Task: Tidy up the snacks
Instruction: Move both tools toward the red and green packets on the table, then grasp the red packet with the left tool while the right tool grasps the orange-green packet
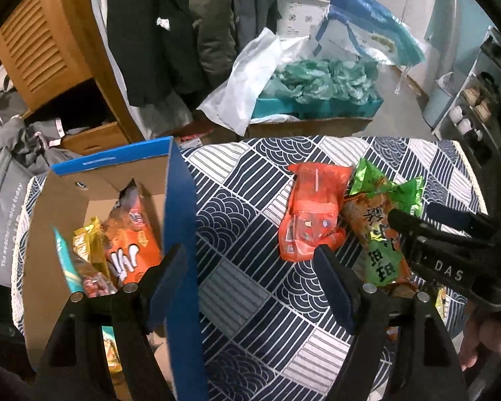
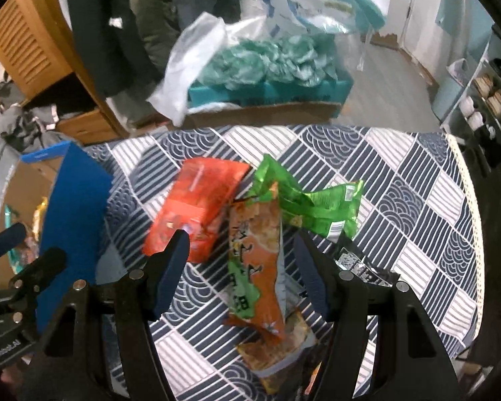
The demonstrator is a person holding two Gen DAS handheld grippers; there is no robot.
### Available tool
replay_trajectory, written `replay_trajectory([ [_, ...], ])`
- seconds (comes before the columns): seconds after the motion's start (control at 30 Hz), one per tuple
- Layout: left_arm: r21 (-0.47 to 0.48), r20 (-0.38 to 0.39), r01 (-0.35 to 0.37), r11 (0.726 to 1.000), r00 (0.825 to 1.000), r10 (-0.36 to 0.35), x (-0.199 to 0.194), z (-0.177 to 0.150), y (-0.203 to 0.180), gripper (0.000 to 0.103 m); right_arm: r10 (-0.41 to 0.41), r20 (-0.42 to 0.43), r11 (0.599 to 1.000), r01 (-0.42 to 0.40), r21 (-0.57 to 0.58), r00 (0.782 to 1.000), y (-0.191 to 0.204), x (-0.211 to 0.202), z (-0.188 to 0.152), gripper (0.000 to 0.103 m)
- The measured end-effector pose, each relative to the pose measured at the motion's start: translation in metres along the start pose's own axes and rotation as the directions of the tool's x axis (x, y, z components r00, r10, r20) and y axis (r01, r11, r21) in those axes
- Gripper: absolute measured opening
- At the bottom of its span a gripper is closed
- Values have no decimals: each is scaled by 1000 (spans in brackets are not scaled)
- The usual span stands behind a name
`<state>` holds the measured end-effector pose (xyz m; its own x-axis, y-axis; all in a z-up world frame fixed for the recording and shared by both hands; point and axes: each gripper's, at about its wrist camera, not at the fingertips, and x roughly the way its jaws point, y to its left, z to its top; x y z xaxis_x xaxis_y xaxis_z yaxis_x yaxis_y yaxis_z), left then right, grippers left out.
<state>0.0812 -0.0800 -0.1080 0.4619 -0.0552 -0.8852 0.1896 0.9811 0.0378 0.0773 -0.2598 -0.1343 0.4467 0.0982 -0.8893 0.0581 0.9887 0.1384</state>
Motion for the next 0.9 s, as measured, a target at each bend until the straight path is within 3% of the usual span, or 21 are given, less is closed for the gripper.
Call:
replay_trajectory([
  [0.33,-4,-71,13,1000,997,-13,36,3,-13,79,-1,-147,1000,0,-8,989,-7,56,-14,64],
  [0.53,-6,-101,26,1000,995,-26,54,7,-21,79,2,-176,1000,-6,-23,984,-11,71,-24,64],
  [0.77,-13,-124,61,998,990,-62,71,14,-33,79,8,-165,999,-17,-51,986,-9,74,-25,32],
  [0.9,-21,-141,78,997,987,-80,81,18,-39,79,25,-120,999,-28,-25,992,-13,66,-16,31],
])
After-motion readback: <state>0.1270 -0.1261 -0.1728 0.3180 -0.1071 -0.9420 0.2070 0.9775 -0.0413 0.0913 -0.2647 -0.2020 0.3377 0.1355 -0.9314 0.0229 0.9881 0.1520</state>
